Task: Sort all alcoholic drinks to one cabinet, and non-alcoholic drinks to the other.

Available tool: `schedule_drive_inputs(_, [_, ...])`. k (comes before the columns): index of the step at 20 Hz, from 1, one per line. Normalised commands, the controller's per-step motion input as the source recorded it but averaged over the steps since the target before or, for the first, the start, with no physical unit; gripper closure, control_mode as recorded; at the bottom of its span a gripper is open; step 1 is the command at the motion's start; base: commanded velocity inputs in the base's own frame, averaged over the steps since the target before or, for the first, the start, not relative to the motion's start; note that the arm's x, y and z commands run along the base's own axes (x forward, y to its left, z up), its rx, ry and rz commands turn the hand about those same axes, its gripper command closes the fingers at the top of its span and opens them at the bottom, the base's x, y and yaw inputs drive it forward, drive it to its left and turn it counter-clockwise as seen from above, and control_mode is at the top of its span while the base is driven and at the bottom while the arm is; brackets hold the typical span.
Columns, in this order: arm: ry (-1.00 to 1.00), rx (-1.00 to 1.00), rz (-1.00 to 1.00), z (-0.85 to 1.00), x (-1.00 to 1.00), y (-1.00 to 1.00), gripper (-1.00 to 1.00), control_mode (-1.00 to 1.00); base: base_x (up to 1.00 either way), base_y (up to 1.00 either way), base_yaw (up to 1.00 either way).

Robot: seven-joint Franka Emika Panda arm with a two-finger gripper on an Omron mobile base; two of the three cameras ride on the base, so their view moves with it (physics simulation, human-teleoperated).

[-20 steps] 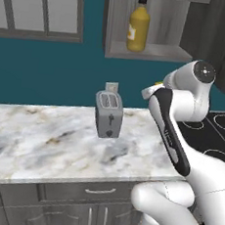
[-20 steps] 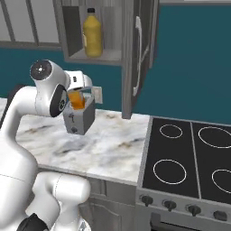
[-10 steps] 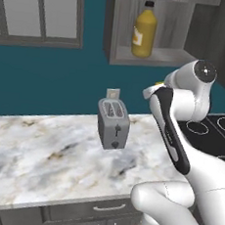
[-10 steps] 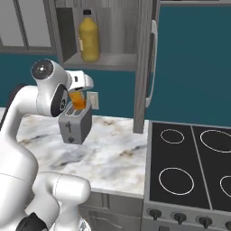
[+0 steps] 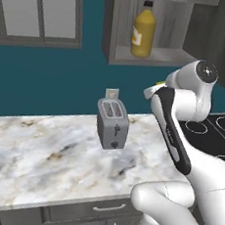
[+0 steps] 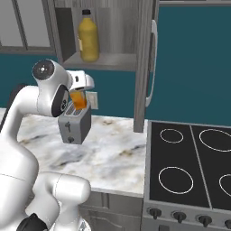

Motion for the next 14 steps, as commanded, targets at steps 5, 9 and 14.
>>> schedule_drive_inputs(5, [-0.23,0.00,-0.06,0.60,-0.06,-0.03,1.00,-1.00,0.00,0.00,0.00])
schedule_drive_inputs(9, [-0.25,0.00,-0.17,0.87,0.14,-0.29,1.00,-1.00,0.00,0.00,0.00])
schedule_drive_inputs(14, [-0.17,0.02,-0.17,0.68,0.37,-0.46,1.00,-1.00,0.00,0.00,0.00])
